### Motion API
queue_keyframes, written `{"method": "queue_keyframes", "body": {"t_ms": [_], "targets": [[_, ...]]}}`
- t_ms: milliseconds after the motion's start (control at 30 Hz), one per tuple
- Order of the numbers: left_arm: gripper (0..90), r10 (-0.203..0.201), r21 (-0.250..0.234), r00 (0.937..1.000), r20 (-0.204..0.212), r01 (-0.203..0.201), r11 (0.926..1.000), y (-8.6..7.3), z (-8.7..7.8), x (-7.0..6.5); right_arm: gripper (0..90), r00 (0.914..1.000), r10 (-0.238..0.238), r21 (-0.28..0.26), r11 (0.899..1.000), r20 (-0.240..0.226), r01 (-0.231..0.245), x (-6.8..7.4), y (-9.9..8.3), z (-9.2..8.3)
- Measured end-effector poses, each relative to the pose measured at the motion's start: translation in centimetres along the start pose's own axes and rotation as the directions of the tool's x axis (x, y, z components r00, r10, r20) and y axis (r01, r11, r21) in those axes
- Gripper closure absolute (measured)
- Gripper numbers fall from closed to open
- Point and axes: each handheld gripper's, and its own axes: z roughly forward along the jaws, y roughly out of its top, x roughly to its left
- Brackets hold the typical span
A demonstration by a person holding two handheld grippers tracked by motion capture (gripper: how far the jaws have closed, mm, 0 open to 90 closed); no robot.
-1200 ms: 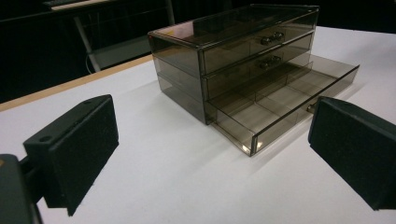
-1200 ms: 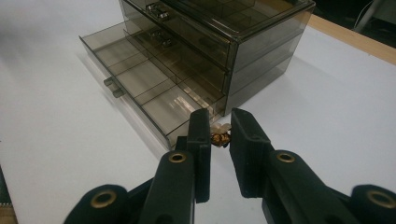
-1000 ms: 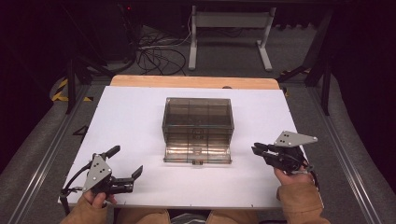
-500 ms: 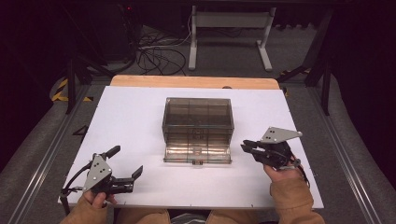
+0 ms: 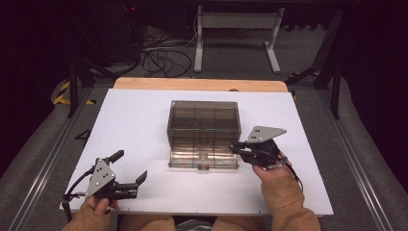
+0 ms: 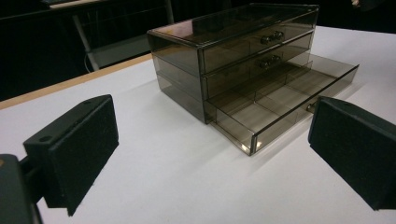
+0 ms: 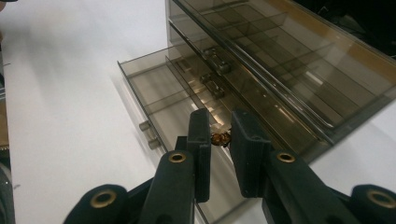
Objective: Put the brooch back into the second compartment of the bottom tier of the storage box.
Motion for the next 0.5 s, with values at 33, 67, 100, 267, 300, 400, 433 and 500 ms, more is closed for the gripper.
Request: {"method": "queue_keyframes", "body": {"t_ms": [33,67,100,267,300,400,433,500], "targets": [[2.5,0.000,0.002,1.0000,0.002,0.000,1.0000,0.0,0.0,0.0,78.7,1.0000,-0.003,0.002,1.000,-0.005,0.003,0.1,0.1,0.3],[2.5,0.000,0.002,1.0000,0.003,0.000,1.0000,0.0,0.0,0.0,78.7,0.9999,-0.004,0.004,1.000,-0.010,0.004,0.2,0.3,0.6],[2.6,-0.003,0.003,1.0000,0.005,0.002,1.0000,0.0,-0.1,0.0,78.7,0.9999,-0.009,0.005,1.000,-0.015,0.009,0.3,0.4,0.9],[2.5,0.002,0.003,1.0000,0.004,-0.002,1.0000,0.0,-0.1,0.0,78.7,0.9992,-0.019,0.011,1.000,-0.035,0.019,0.8,1.0,2.1],[2.5,0.002,0.003,1.0000,0.004,-0.002,1.0000,0.0,-0.1,0.0,78.7,0.9990,-0.021,0.012,1.000,-0.039,0.021,0.9,1.1,2.3],[2.5,0.001,0.002,1.0000,0.003,-0.001,1.0000,0.0,0.0,0.0,78.7,0.9985,-0.025,0.014,1.000,-0.048,0.026,1.1,1.3,2.9],[2.5,0.001,0.002,1.0000,0.004,-0.001,1.0000,0.0,0.0,0.0,78.7,0.9985,-0.026,0.016,1.000,-0.049,0.027,1.2,1.3,3.0],[2.6,0.000,0.000,1.0000,0.003,0.000,1.0000,0.0,0.0,0.0,78.6,0.9982,-0.027,0.017,0.999,-0.053,0.028,1.3,1.4,3.5]]}}
